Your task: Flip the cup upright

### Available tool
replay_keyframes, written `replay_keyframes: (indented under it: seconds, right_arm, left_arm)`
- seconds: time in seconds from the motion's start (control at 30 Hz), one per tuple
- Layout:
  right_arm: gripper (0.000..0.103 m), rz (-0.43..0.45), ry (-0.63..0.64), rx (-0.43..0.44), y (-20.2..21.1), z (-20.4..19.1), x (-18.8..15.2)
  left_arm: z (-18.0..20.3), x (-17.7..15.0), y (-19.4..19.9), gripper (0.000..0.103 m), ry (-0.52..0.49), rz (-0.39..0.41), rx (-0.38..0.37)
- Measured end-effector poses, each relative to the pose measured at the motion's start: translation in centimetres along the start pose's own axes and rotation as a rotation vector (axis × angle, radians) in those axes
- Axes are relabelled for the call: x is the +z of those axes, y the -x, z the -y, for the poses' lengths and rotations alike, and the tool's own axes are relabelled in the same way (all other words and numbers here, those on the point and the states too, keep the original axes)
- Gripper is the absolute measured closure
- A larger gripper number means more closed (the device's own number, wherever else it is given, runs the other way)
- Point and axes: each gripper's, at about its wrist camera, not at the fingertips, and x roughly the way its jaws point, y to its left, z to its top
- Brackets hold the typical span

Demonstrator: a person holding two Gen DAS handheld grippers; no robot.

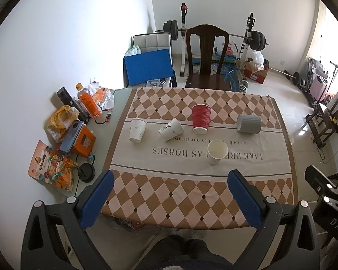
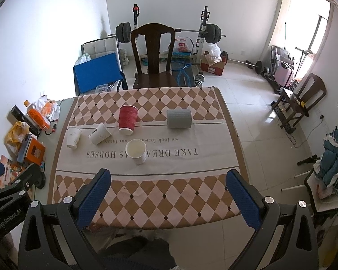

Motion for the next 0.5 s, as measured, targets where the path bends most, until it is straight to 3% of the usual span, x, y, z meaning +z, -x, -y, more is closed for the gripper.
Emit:
replay_keyframes:
  seconds: [0.5]
  right_arm:
    - [0.000, 0.002, -0.002, 0.002, -0.02, -0.08, 0.00]
  left_arm:
    - [0.09, 0.26, 0.24, 0.000, -0.002, 0.002, -0.003]
